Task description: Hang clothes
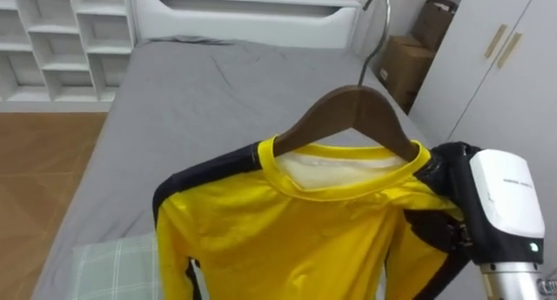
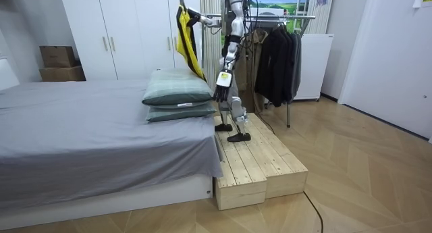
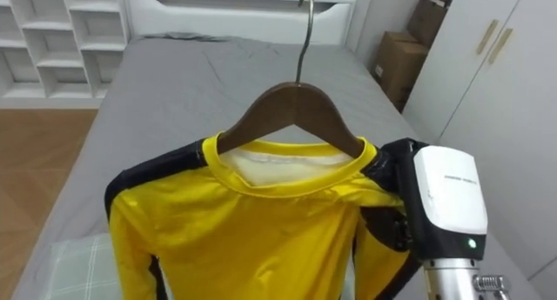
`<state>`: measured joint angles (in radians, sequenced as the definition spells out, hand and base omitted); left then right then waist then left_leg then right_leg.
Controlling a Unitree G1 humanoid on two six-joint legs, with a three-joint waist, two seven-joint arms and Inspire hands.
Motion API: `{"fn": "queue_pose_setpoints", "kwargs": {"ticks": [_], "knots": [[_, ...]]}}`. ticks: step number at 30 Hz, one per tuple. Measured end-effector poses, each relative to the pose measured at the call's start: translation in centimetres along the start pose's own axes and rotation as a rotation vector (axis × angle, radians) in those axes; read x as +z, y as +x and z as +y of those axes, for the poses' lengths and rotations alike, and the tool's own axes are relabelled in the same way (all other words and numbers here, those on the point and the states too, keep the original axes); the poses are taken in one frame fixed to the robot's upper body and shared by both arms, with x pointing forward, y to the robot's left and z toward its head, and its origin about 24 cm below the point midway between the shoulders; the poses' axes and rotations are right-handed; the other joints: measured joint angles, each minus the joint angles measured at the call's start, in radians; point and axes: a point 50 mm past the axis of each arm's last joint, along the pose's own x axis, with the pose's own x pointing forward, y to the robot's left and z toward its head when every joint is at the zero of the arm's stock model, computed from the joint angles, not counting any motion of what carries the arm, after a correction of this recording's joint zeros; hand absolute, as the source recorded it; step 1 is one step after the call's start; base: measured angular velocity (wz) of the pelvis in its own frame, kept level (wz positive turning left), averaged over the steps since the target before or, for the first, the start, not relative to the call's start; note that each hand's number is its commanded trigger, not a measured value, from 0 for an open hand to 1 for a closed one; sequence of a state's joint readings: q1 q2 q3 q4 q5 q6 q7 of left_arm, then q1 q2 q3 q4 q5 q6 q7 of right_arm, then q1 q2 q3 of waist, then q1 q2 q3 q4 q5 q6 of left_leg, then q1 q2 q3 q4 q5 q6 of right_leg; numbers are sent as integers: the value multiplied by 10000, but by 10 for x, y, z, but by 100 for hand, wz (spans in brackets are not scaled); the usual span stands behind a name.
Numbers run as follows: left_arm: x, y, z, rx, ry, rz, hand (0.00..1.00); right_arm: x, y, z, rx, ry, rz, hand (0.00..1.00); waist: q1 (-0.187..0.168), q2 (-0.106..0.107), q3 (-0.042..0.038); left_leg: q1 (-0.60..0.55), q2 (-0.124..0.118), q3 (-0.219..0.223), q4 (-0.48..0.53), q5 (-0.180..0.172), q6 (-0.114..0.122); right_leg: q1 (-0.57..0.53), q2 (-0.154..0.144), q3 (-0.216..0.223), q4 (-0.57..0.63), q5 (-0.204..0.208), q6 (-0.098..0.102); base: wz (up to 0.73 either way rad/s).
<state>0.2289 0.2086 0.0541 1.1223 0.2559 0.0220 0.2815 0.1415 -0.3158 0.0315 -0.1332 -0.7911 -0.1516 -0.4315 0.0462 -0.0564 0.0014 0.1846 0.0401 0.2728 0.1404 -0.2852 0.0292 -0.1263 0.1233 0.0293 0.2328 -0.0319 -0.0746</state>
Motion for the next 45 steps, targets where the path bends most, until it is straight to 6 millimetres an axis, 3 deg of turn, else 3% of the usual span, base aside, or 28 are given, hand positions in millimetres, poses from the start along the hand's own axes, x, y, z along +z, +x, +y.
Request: {"fn": "queue_pose_setpoints", "kwargs": {"ticks": [2, 3, 4, 5, 6, 7, 8, 9, 11, 15, 19, 20, 23, 25, 26, 27, 28, 31, 33, 34, 35, 37, 38, 39, 40, 41, 43, 45], "knots": [[-6, 0, -1, -57, 38, 344, 0, 2, -1, 2, 24, 165, 114, 100, -289, 7, 8, -94, 12, 979, 257, -44, -5, -238, 240, 521, -145, 323, 6, -118], [-11, -1, -2, -124, 60, 597, 0, 5, -2, 5, 63, 306, 164, 100, -311, 10, 10, -77, 64, 1898, 298, -39, -10, -332, 372, 512, -503, 731, -91, -151], [-14, -1, -2, -155, 114, 753, 0, 7, -2, 7, 86, 385, 203, 100, -292, 40, 19, -72, 166, 2439, 299, -36, -15, -338, 377, 185, -761, 950, -143, -191], [-18, -1, -2, -204, 191, 1021, 0, 10, -2, 10, 94, 493, 271, 100, -89, 143, 88, -125, 307, 3550, 285, -109, -108, -432, 237, -1270, -561, 721, -105, -185], [-20, -1, -3, -281, 297, 1295, 0, 7, -5, 12, 203, 398, 443, 100, -62, 209, 140, -64, 318, 4451, 414, -113, -113, -552, -326, -2565, 720, -315, -38, -167], [-20, -1, -4, -310, 336, 1404, 0, 5, -6, 12, 238, 309, 553, 100, -74, 261, 155, -1, 319, 4889, 445, -113, -113, -548, -690, -2943, 1356, -860, 20, -132], [-21, -1, -4, -328, 453, 1549, 0, 3, -8, 13, 317, 222, 712, 100, -61, 328, 166, 148, 290, 5681, 529, -114, -115, -547, -1461, -3356, 2285, -1613, 171, -134], [-23, -1, -2, -294, 576, 1726, 0, 4, -10, 19, 512, 349, 776, 100, -15, 287, 145, 184, 296, 6387, 732, -132, -146, -458, -2132, -3595, 2617, -1875, 347, -142], [-25, -1, 0, -249, 515, 2019, 0, 10, -14, 30, 1020, 641, 650, 100, 0, 184, 142, 147, 470, 6585, 1264, -205, -255, -333, -2482, -3639, 2117, -1685, 612, -133], [-17, 2, 4, -119, 316, 2297, 0, 9, -17, 45, 2145, 972, 1009, 100, -262, 505, 297, 1, 1087, 5141, 2165, -220, -290, 212, -1722, -3350, 1079, -1229, 251, -81], [-3, 6, 13, 145, 354, 1826, 0, 13, -1, 42, 1957, 977, 801, 100, -643, 541, 328, -217, 1482, 5127, 2588, -217, -497, 92, -1470, -3479, 963, -1239, 163, -1], [4, 8, 17, 250, 413, 1550, 0, 16, 4, 41, 1893, 1019, 659, 100, -712, 476, 325, -364, 1601, 5134, 2888, -257, -568, -55, -1455, -3519, 1122, -1353, 9, 0], [15, 8, 16, 410, 363, 1101, 0, 20, 12, 40, 1802, 1066, 399, 100, -630, 353, 307, -562, 1964, 5088, 3872, -262, -667, -316, -1142, -2773, 1478, -1706, -78, -44], [16, 7, 13, 501, 329, 1098, 0, 26, 17, 40, 1719, 1148, 132, 100, -627, 318, 287, -1020, 2106, 3975, 4604, -172, -715, -412, -774, -2118, 1514, -1672, -404, -107], [17, 7, 10, 553, 308, 1072, 0, 27, 18, 39, 1705, 1146, 59, 100, -510, 232, 270, -1400, 2075, 2922, 5028, -106, -714, -487, -583, -1619, 1539, -1561, -605, -131], [17, 6, 6, 515, 352, 1027, 0, 27, 18, 40, 1744, 1109, 125, 100, -341, 101, 219, -1636, 1947, 2221, 5131, -145, -732, -516, -431, -1113, 1514, -1466, -698, -134], [17, 5, 4, 488, 369, 996, 0, 27, 17, 41, 1775, 1101, 148, 100, -260, 42, 207, -1746, 1894, 1976, 5086, -147, -742, -514, -380, -888, 1512, -1419, -714, -136], [17, 1, -9, 381, 462, 813, 0, 23, 16, 40, 1925, 1035, 129, 100, 132, -146, 177, -2363, 1399, 475, 4358, -104, -823, -521, -34, 396, 1505, -1259, -869, -122], [13, -2, -15, 275, 546, 891, 0, 24, 16, 40, 1933, 1002, 94, 100, 247, -184, 136, -2816, 1048, -533, 3433, -39, -926, -503, 339, 1457, 1482, -1066, -809, -139], [12, -2, -16, 258, 555, 923, 0, 24, 16, 39, 1922, 1009, 98, 100, 290, -190, 134, -2883, 973, -686, 3188, 35, -1043, -488, 429, 1743, 1476, -984, -699, -131], [9, -3, -17, 229, 575, 1013, 0, 24, 16, 39, 1922, 1016, 104, 100, 367, -196, 112, -2996, 820, -912, 2763, 179, -1137, -450, 567, 2178, 1434, -813, -431, -119], [5, -4, -18, 147, 600, 1108, 0, 23, 15, 40, 1989, 940, 93, 100, 353, -71, 38, -3056, 646, -972, 2006, 581, -1056, -213, 623, 2377, 875, -587, -66, -102], [6, -4, -19, 109, 587, 1082, 0, 22, 15, 39, 2017, 822, 29, 100, 348, 20, -40, -3029, 510, -1017, 1503, 936, -818, 63, 605, 2470, 193, -360, 293, -96], [8, -4, -19, 107, 497, 942, 0, 23, 17, 38, 1922, 746, -129, 100, 410, 134, -99, -2971, 422, -1096, 1166, 1155, -808, 189, 481, 2035, -172, -334, 397, -103], [9, -3, -18, 145, 407, 844, 0, 25, 19, 37, 1814, 754, -235, 100, 420, 132, -80, -2927, 369, -1192, 1078, 1233, -910, 106, 374, 1560, -102, -319, 414, -86], [12, -3, -17, 189, 310, 665, 0, 27, 20, 37, 1666, 771, -300, 100, 332, 151, -74, -2851, 348, -1460, 952, 1381, -1009, -7, 422, 1161, 204, -392, 271, -31], [23, -1, -16, 227, 179, 218, 0, 23, 16, 37, 1688, 737, -131, 100, -69, 60, -53, -2770, 253, -1690, 950, 1448, -1010, 75, 572, 1189, 438, -614, -74, 9], [46, -1, -16, 262, -89, -756, 0, 20, 16, 36, 1671, 643, -41, 100, -88, -158, -1, -2581, -47, -1679, 762, 1444, -999, 215, 563, 1506, 369, -657, -105, -27]]}}
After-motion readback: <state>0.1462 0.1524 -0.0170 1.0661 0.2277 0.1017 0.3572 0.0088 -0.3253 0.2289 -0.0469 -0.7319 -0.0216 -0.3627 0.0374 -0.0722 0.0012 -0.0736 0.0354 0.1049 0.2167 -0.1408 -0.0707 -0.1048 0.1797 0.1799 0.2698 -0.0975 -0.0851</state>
